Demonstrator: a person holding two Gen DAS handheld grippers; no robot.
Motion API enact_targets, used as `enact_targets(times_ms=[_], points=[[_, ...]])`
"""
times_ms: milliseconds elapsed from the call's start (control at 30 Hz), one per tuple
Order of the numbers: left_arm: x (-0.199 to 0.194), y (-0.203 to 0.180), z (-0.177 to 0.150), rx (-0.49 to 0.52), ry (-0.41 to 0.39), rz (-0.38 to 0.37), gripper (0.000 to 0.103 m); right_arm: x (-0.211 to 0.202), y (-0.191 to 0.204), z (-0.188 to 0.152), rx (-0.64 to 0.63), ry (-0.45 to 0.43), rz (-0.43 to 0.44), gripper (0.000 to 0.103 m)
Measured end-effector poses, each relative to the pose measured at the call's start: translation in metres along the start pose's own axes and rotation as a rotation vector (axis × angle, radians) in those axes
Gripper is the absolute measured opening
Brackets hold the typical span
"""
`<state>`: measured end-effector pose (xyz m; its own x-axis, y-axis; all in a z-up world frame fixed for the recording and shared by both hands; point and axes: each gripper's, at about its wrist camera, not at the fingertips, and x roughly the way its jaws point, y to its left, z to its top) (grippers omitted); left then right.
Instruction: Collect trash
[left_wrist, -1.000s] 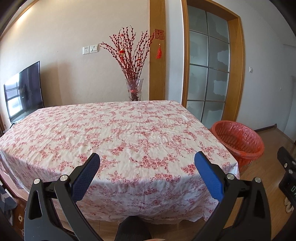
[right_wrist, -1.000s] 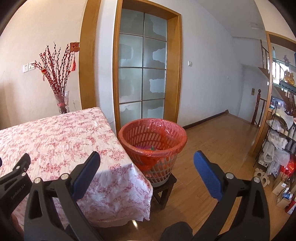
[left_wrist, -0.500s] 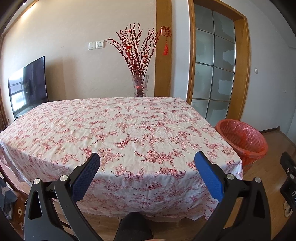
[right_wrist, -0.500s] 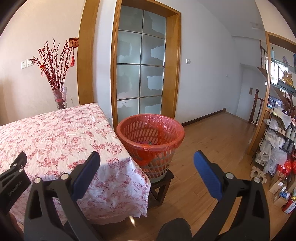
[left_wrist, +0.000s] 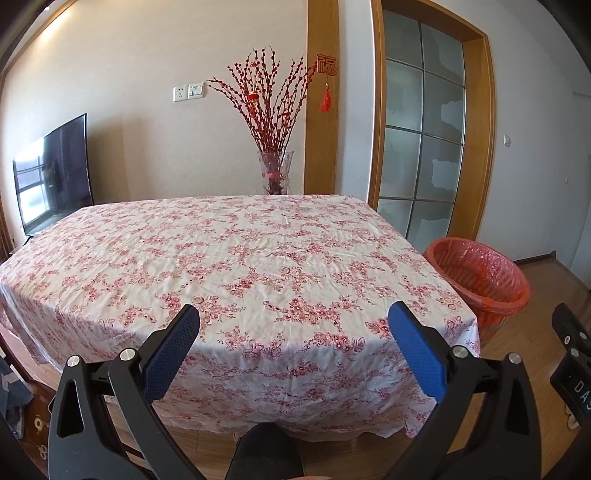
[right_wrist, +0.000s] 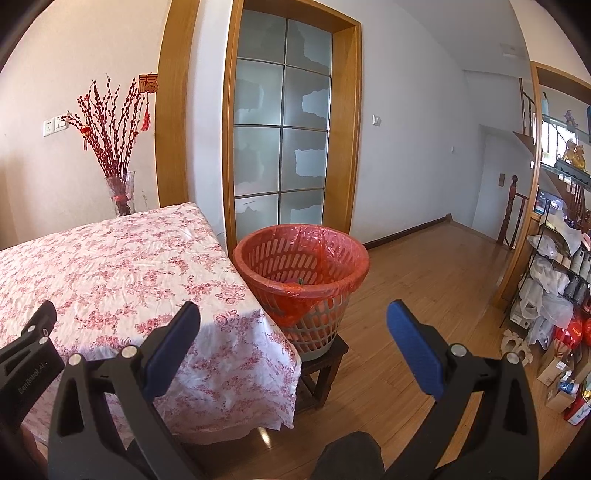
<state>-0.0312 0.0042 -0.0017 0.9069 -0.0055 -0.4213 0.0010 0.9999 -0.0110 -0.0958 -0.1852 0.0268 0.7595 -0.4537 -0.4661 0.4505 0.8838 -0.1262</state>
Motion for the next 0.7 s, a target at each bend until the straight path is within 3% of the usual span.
enact_targets(times_ms=[700], points=[[-0.0022, -0.0010, 0.0036, -0.009, -0.020, -0.006, 0.100, 0.0004, 0.0000, 0.0005, -0.004, 0.005, 0.002, 0.099]])
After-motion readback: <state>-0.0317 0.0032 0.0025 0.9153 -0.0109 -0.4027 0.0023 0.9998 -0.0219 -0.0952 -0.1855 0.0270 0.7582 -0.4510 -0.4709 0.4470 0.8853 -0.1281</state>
